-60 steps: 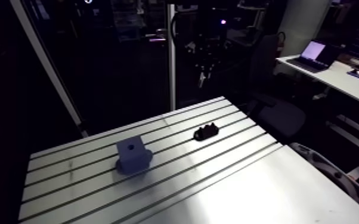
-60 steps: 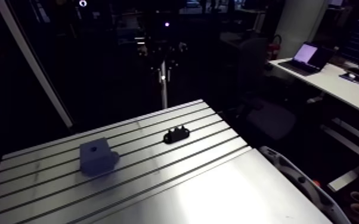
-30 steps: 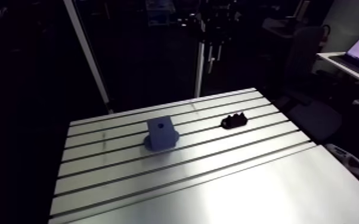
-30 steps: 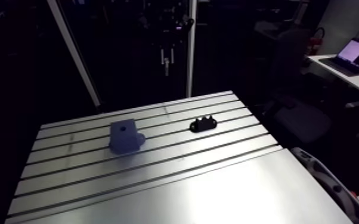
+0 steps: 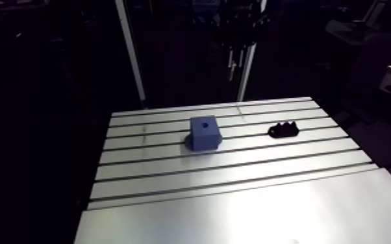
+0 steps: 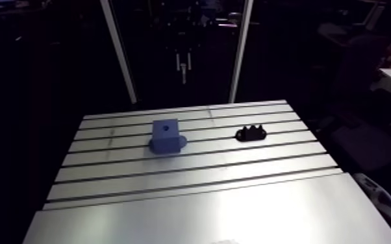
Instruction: Pick up the M10 bolt and insert it into the hex recess until seated.
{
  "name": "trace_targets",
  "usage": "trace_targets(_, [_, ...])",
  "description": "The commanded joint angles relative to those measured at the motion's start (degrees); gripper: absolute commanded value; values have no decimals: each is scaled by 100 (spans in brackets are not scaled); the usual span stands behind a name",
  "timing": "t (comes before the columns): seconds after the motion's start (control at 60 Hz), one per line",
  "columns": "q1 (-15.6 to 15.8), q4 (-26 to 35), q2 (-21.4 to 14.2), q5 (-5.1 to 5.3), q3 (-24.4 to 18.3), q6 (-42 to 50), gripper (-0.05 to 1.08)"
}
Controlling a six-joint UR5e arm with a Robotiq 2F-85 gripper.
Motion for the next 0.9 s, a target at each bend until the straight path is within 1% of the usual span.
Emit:
trace_targets(0.017, [174, -260, 0, -58, 192, 302, 76])
trace_targets(0.083, [207, -239, -28, -73, 223, 316, 76])
trace_targets(0.1, [240, -235, -44, -105, 232, 288, 76])
trace_targets(0.117, [240, -235, -44, -105, 232, 288, 76])
trace_targets(0.15, [271, -260, -72, -239, 233, 248, 76])
trace_targets(0.167, [271, -260, -72, -239, 233, 248, 76])
trace_targets(0.183, [279, -261, -81, -310, 234, 263, 76])
trace_targets(0.2, [279, -261, -81, -310, 234, 263, 76])
trace_targets(0.217, [281, -254, -89, -365, 234, 265, 76])
trace_targets(0.233, [281, -254, -89, -365, 234, 265, 76])
trace_targets(0.25, [281, -253, -98, -388, 241, 266, 76])
trace_targets(0.3, [288, -252, -107, -377, 257, 266, 76])
trace_targets(0.317, [289, -252, -108, -345, 282, 258, 76])
trace_targets(0.333, [289, -252, -108, -345, 282, 258, 76])
trace_targets(0.367, [305, -245, -101, -355, 316, 272, 76])
trace_targets(0.383, [329, -259, -100, -402, 343, 289, 76])
trace_targets(0.4, [329, -259, -100, -402, 343, 289, 76])
trace_targets(0.433, [363, -261, -92, -394, 370, 277, 76])
trace_targets(0.45, [375, -261, -84, -370, 373, 245, 76])
trace_targets(0.583, [429, -308, -32, -359, 374, 277, 76])
trace_targets(0.667, [489, -391, 55, -305, 366, 300, 76])
trace_targets(0.9, [553, -651, 214, -278, 425, 310, 76])
